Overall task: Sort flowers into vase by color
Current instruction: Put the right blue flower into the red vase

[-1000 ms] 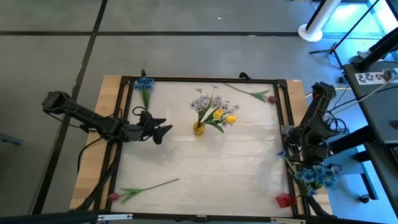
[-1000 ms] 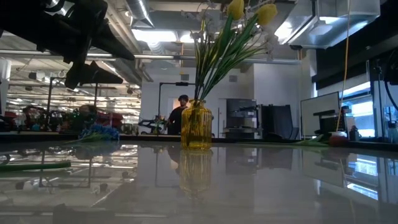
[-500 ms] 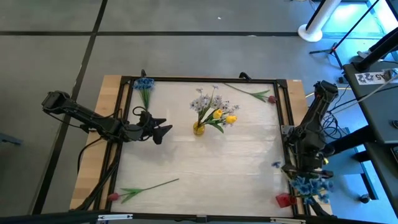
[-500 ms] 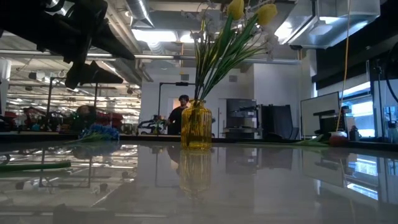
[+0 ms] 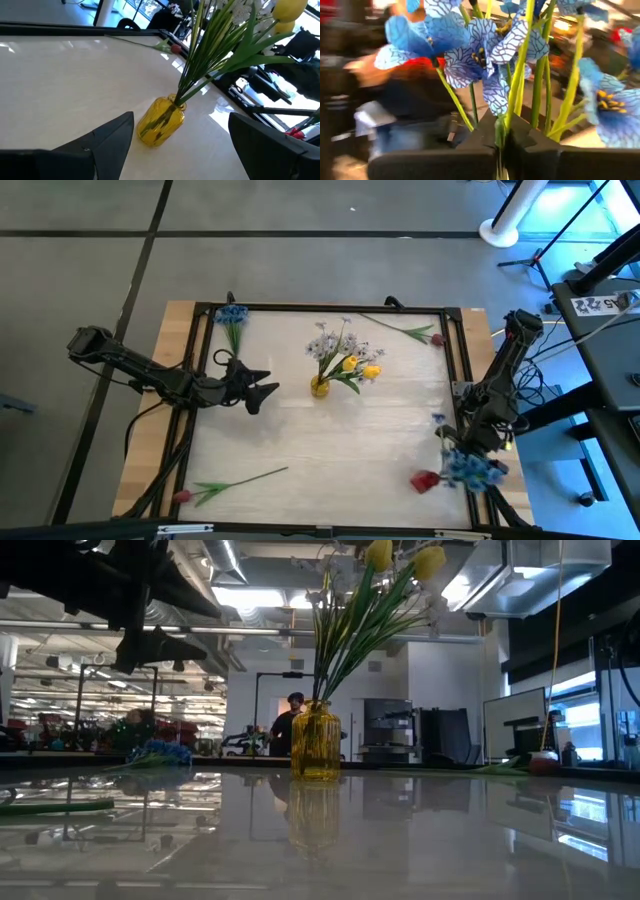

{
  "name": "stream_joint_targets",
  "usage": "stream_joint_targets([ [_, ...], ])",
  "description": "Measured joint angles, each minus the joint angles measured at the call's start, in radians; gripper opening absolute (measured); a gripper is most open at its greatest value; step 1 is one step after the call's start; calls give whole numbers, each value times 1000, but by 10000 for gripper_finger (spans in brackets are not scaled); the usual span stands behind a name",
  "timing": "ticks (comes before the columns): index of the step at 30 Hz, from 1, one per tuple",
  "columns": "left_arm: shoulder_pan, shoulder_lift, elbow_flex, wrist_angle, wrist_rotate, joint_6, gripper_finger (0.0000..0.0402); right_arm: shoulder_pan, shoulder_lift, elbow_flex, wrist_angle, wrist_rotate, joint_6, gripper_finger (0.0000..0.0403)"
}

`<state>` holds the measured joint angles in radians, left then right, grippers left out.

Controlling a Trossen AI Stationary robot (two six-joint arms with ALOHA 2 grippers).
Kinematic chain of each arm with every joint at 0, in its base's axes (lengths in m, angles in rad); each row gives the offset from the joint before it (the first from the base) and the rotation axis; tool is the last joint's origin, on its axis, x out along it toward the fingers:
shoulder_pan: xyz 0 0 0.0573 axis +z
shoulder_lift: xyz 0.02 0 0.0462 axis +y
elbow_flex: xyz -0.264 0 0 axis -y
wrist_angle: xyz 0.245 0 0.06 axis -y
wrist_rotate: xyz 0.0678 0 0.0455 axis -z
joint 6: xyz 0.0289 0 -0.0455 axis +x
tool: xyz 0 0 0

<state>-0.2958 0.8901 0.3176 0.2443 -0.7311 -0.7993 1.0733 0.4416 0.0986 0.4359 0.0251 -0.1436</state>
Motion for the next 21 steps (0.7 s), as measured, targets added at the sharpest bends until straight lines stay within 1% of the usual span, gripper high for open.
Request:
stream_joint_targets([
  [2, 0, 0, 0, 2, 0, -1, 318, 0, 0, 1, -22, 77, 48, 18],
  [4, 0, 0, 0, 4, 0, -1, 318, 0, -1, 11, -80, 117, 96, 39],
  [7, 0, 0, 0, 3, 0, 22, 318, 0, 0, 39, -163, 127, 147, 86],
  [14, 10, 0, 0, 22, -11, 47, 318, 0, -1, 173, -393, 241, 219, 203],
  [17, 14, 0, 0, 28, -10, 55, 318, 0, -1, 232, -464, 280, 240, 241],
  [21, 14, 0, 0, 28, -7, 59, 318, 0, 0, 324, -604, 280, 321, 279],
])
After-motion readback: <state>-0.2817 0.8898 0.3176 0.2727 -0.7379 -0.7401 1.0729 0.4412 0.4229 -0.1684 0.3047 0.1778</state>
